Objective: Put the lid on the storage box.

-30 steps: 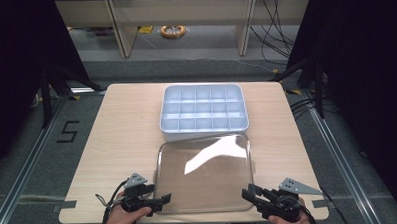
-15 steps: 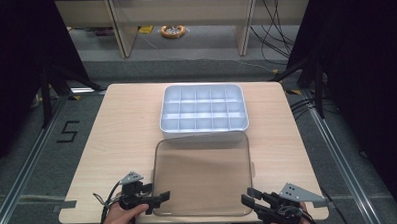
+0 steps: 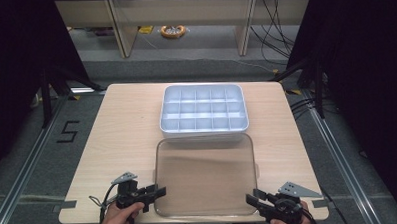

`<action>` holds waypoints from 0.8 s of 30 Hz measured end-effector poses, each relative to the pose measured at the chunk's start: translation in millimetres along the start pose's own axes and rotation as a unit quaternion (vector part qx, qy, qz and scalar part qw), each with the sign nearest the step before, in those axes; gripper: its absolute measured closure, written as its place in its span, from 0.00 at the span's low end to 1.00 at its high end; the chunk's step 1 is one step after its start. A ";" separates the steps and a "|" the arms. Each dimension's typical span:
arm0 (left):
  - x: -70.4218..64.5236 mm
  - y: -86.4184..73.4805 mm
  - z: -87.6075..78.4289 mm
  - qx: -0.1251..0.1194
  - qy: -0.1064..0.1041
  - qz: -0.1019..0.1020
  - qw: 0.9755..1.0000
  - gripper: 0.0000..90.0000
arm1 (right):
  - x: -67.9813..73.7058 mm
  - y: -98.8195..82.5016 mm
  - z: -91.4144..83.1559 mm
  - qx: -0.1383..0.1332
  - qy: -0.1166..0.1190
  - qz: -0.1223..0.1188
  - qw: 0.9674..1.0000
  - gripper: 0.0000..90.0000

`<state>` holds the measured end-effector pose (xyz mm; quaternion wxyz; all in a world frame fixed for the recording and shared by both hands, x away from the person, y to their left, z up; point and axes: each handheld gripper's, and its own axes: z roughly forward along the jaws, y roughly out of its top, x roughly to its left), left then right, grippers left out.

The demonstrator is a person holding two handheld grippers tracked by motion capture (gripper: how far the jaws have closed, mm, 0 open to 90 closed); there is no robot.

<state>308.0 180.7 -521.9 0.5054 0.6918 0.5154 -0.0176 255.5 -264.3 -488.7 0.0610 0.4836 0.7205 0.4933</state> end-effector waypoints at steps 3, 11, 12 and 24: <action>-3.4 0.6 -3.4 -0.012 0.002 0.016 1.000 0.66 | -0.6 -0.6 0.8 0.017 -0.012 0.003 1.000 0.65; -10.9 2.3 -6.2 -0.018 0.014 0.040 0.999 0.69 | -4.5 -1.3 5.5 0.024 -0.032 -0.014 0.999 0.65; -12.1 2.6 -6.0 -0.018 0.014 0.050 0.999 0.69 | -4.4 -1.8 5.8 0.022 -0.031 -0.011 0.999 0.65; -23.1 8.2 -9.0 -0.026 0.030 0.086 0.995 0.70 | -8.4 3.1 12.6 0.037 -0.057 0.010 0.998 0.66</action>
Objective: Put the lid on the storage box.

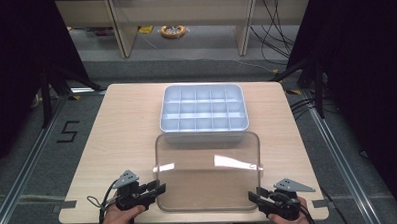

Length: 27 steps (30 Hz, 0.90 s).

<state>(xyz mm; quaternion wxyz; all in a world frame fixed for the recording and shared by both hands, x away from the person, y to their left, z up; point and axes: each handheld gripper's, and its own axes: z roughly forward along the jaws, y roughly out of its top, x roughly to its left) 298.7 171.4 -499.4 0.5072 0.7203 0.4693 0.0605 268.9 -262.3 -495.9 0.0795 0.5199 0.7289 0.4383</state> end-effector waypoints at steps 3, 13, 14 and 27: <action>-1.1 1.5 -1.2 -0.004 -0.001 0.002 1.000 0.70 | -5.3 5.5 1.0 -0.001 -0.013 -0.024 1.000 0.67; 1.3 19.4 -4.5 -0.023 0.018 0.000 1.000 0.70 | -6.5 33.1 9.9 -0.028 -0.007 -0.027 0.999 0.68; 1.5 21.9 -3.3 -0.031 0.018 -0.001 0.999 0.70 | -6.5 33.1 9.9 -0.028 -0.007 -0.027 0.999 0.68; 17.6 76.2 12.7 -0.045 0.035 0.012 0.998 0.71 | -17.2 85.1 26.0 -0.058 -0.019 -0.038 0.997 0.67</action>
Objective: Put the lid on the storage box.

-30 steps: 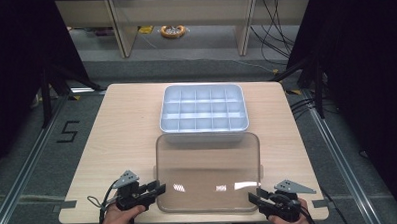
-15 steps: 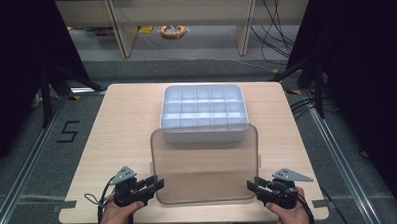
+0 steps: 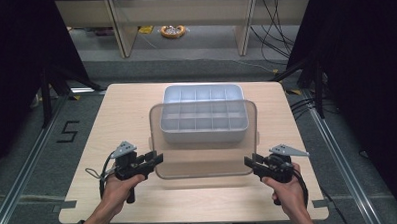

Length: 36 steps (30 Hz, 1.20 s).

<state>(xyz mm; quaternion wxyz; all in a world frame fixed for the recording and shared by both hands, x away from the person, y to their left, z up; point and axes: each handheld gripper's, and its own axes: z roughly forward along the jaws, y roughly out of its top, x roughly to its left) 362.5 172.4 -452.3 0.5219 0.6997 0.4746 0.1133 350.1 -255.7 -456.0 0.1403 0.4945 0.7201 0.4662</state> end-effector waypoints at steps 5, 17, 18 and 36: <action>5.1 15.8 10.3 0.003 0.005 -0.004 1.000 0.72 | -6.4 20.7 4.5 -0.012 0.000 0.007 1.000 0.67; 19.8 57.2 31.2 0.003 0.019 -0.012 1.000 0.72 | -12.3 61.5 17.4 -0.040 -0.015 0.004 0.999 0.66; 21.1 60.5 33.4 0.001 0.018 -0.015 1.000 0.72 | -13.4 64.5 19.5 -0.043 -0.022 -0.002 0.999 0.66; 35.9 110.1 65.2 0.004 0.051 -0.028 0.998 0.68 | -21.9 110.6 40.6 -0.044 -0.036 0.041 0.998 0.66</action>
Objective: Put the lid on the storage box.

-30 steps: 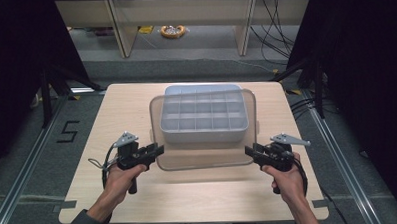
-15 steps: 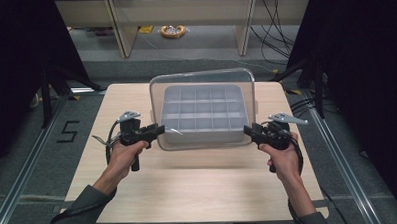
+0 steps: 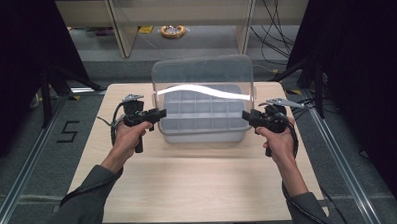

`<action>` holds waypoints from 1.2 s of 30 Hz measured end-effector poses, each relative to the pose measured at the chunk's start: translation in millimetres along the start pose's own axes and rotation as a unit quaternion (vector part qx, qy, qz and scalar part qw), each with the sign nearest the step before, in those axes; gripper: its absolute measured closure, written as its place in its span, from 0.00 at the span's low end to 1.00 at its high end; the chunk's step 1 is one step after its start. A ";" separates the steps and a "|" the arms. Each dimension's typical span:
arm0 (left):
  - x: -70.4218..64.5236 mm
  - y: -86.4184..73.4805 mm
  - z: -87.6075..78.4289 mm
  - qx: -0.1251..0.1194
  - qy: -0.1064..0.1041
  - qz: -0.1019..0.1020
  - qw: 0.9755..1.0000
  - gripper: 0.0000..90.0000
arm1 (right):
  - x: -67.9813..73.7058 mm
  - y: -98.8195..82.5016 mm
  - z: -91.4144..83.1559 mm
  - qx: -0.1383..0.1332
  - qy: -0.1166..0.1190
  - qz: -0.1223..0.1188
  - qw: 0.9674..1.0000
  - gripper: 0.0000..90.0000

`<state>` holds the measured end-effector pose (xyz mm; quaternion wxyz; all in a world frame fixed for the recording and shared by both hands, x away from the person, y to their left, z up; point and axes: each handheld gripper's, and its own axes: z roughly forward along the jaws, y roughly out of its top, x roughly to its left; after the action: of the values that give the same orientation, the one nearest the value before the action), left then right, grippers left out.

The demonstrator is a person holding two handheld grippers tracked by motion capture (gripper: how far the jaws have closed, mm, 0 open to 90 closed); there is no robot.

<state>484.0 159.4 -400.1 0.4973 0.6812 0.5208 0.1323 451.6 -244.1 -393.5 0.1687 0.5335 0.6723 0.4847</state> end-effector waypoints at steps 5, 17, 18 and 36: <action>2.5 6.1 9.7 0.004 0.008 -0.008 1.000 0.66 | -2.6 1.0 9.0 0.002 -0.002 0.019 1.000 0.65; 10.3 8.1 28.2 0.030 0.017 -0.027 0.999 0.63 | -14.2 -0.3 27.9 0.006 -0.008 0.027 1.000 0.63; 10.7 7.9 30.5 0.030 0.017 -0.032 0.999 0.63 | -13.0 -0.8 28.6 0.009 -0.010 0.037 0.999 0.63; 23.2 3.8 50.5 0.041 0.027 -0.043 0.998 0.59 | -24.4 -8.4 51.1 0.024 -0.008 0.053 0.998 0.59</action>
<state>531.2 151.8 -428.6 0.4600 0.6742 0.5676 0.1079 494.1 -241.1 -431.8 0.1359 0.5759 0.6532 0.4725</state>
